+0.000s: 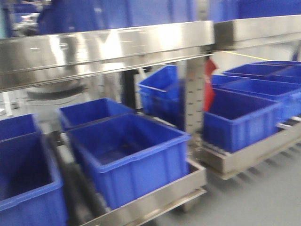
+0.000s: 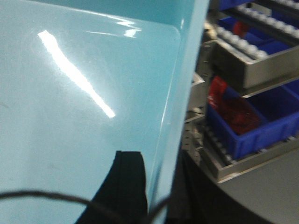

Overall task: Move two blue bins to right shelf middle
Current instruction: 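Turn the base and drive toward the other bin shelf, then drive the base up to the shelf front, bin held above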

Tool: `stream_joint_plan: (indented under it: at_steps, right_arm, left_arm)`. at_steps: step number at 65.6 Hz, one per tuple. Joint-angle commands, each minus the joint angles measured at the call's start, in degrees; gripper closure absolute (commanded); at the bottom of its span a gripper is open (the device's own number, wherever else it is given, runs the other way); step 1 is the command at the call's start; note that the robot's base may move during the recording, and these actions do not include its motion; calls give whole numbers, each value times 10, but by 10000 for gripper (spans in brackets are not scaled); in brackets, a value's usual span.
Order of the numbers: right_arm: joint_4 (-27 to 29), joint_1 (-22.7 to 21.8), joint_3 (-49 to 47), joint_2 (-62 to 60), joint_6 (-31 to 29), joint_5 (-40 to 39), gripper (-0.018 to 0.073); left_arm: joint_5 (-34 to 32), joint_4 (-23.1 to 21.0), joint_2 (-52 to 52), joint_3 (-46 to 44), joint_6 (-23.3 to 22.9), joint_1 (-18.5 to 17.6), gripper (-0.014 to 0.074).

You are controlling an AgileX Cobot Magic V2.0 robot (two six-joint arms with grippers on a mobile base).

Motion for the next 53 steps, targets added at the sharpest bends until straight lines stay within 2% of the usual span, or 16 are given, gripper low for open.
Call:
stream_joint_plan:
  at_steps: [1,53]
  right_arm:
    - [27,2,-8,-8,-15,-19,711]
    - [27,2,-8,-8,-15,-19,711]
  left_arm:
    - [-46,-25,-7,-5,-2,-2,707]
    - [-46,-25,-7,-5,-2,-2,707]
